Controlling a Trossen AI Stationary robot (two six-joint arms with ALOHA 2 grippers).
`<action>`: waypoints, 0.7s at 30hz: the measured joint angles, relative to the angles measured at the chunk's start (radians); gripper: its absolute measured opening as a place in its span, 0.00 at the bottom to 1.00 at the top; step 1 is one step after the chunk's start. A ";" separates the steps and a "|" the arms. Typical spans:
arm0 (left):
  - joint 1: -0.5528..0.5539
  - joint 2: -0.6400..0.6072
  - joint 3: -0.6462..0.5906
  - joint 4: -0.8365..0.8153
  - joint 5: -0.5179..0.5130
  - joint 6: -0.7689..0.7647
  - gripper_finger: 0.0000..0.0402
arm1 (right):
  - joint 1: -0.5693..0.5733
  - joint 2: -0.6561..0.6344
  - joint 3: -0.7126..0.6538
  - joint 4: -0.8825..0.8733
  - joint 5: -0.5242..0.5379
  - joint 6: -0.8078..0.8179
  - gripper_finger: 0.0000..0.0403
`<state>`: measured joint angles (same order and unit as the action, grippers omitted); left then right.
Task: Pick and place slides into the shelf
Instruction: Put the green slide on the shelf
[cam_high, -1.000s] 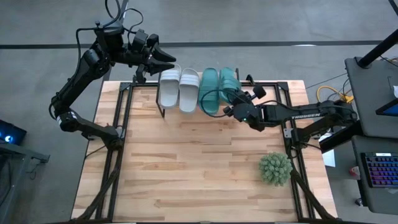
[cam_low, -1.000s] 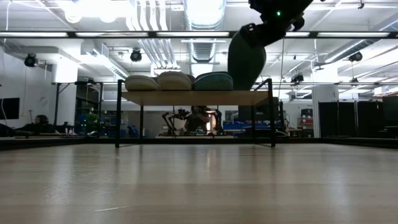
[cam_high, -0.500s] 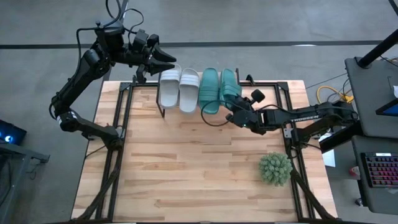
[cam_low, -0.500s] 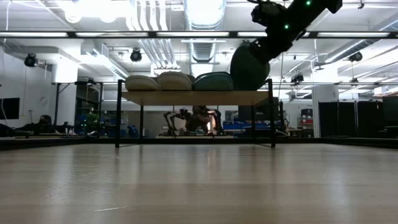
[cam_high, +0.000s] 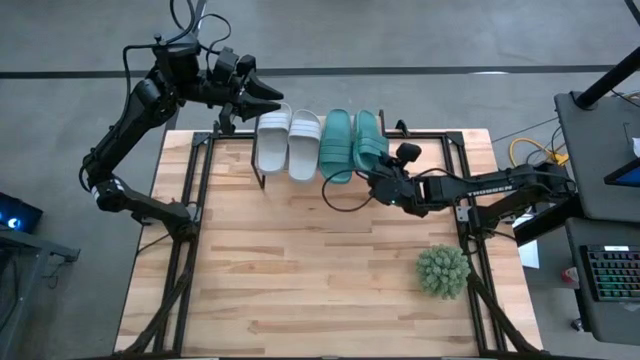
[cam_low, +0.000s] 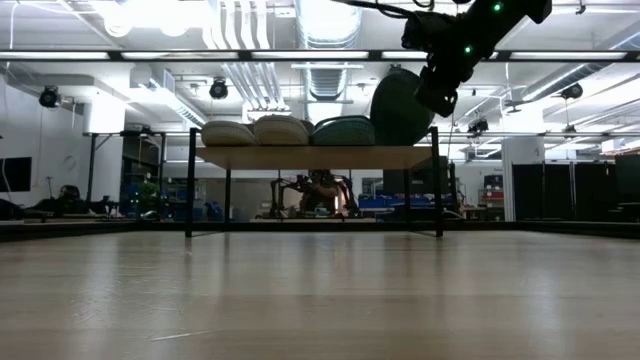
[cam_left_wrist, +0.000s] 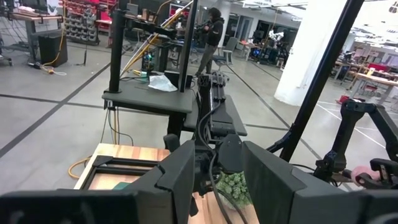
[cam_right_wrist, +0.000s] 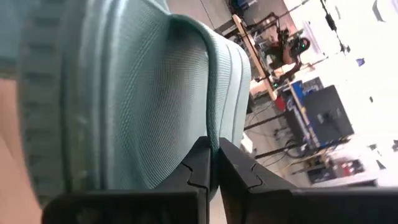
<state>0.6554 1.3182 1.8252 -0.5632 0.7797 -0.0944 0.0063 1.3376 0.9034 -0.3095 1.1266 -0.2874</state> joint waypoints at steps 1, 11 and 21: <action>0.000 0.000 0.000 0.000 0.000 -0.001 0.29 | 0.000 0.000 0.001 0.000 0.000 -0.019 0.02; 0.000 0.000 0.000 0.001 0.000 -0.004 0.29 | 0.000 0.002 0.001 -0.038 0.000 -0.146 0.02; 0.000 0.000 0.000 0.002 0.000 -0.005 0.29 | 0.000 -0.002 0.032 -0.053 0.029 -0.358 0.02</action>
<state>0.6554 1.3182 1.8254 -0.5617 0.7797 -0.0994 0.0063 1.3361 0.9354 -0.3626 1.1559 -0.6457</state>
